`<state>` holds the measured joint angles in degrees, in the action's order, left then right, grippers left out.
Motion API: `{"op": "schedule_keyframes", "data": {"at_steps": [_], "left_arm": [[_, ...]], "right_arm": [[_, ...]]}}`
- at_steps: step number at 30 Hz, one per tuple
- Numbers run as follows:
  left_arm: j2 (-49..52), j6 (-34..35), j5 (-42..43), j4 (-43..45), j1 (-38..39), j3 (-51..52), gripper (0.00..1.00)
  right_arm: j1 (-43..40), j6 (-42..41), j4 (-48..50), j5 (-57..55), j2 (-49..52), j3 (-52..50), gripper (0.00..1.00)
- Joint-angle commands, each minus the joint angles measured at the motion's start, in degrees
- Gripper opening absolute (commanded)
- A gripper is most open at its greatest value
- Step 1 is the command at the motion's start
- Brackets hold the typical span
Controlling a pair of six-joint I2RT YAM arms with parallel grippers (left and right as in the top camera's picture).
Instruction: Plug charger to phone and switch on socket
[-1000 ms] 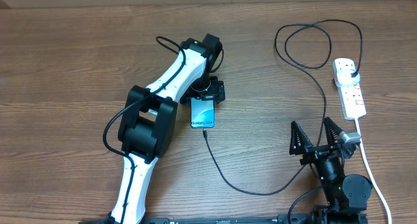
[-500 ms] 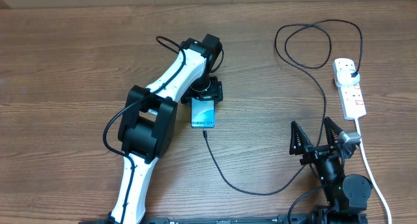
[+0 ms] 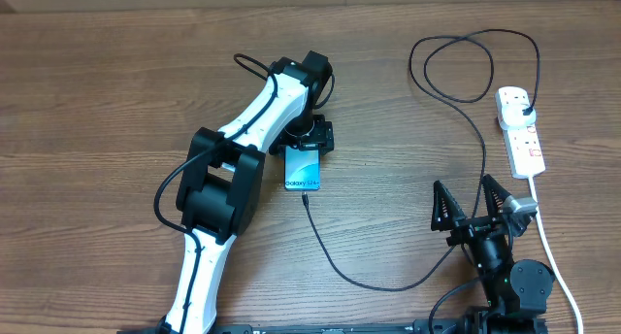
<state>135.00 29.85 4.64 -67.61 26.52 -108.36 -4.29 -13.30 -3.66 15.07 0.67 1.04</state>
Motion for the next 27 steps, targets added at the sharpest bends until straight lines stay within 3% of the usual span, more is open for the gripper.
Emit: {"op": "schedule_keyframes", "data": {"at_steps": [1, 11, 18, 27], "left_arm": [[4.17, -1.57, 0.37, 2.12, 0.52, 2.25, 0.89], [4.17, -1.60, -2.34, 3.34, 0.50, 2.25, 0.84], [4.17, -1.60, -2.51, 2.75, 0.50, 2.25, 0.93], [4.17, -1.60, -3.61, 3.13, 0.52, 2.25, 0.96]], "right_arm": [[0.11, 0.07, 0.33, 0.22, -0.48, -0.59, 1.00], [0.11, 0.07, 0.33, 0.22, -0.50, -0.59, 1.00], [0.11, 0.07, 0.33, 0.22, -0.50, -0.59, 1.00], [0.11, 0.07, 0.33, 0.22, -0.48, -0.59, 1.00]]}}
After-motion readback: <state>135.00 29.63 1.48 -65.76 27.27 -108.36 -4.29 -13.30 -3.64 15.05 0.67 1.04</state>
